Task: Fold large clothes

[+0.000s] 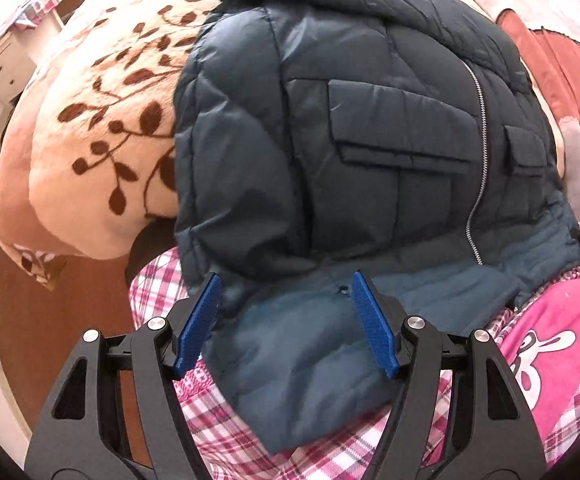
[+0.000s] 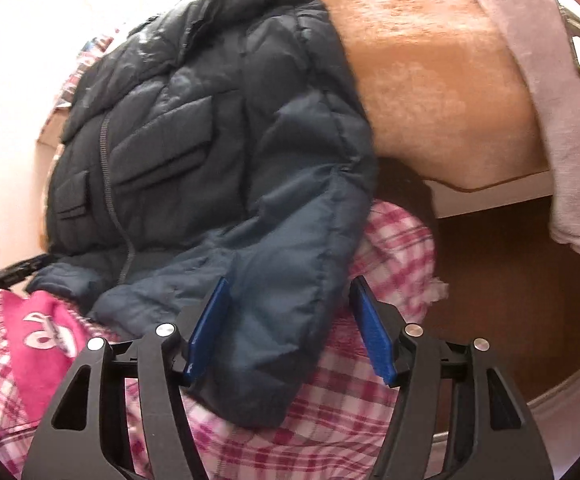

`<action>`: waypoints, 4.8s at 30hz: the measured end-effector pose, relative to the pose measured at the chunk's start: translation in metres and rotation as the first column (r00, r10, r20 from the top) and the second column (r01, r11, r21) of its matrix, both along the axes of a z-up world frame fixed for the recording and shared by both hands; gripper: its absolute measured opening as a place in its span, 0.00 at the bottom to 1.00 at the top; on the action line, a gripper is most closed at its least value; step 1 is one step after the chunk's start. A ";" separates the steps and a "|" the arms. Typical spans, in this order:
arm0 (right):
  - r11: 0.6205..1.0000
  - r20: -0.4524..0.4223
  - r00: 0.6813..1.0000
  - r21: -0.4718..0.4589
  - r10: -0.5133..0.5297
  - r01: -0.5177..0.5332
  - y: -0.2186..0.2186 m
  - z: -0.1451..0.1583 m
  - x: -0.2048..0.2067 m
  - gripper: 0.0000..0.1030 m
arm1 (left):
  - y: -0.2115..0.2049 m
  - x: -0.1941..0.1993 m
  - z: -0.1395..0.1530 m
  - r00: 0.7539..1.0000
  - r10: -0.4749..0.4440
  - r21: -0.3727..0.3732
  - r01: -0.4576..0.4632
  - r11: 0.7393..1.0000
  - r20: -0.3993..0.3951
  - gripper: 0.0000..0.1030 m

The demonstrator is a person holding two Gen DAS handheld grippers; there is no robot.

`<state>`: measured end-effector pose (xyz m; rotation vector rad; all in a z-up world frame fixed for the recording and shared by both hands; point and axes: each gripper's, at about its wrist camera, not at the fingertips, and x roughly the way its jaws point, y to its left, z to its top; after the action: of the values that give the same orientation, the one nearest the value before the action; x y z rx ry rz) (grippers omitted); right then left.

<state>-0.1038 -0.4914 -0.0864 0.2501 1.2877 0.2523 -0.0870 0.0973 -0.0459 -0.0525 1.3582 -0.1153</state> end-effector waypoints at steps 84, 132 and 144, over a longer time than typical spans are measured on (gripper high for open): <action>0.775 0.238 0.900 0.614 -0.366 0.152 -0.056 0.105 -0.058 0.11 | 0.067 -0.083 0.148 0.816 0.149 -0.404 0.111 0.908 0.559 0.11; 0.687 0.128 0.887 0.684 -0.444 0.246 -0.029 0.135 0.348 0.12 | 0.082 0.304 0.158 0.791 0.407 -0.503 -0.147 0.852 0.457 0.12; 0.754 -0.053 0.883 0.498 -0.466 0.428 -0.018 0.024 0.466 0.12 | 0.073 0.433 0.041 0.851 0.450 -0.410 -0.321 0.854 0.270 0.17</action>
<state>0.3620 -0.5091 -0.0622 0.9780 1.0293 0.1729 0.3459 0.1707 -0.0045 -0.5874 0.9222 -0.0174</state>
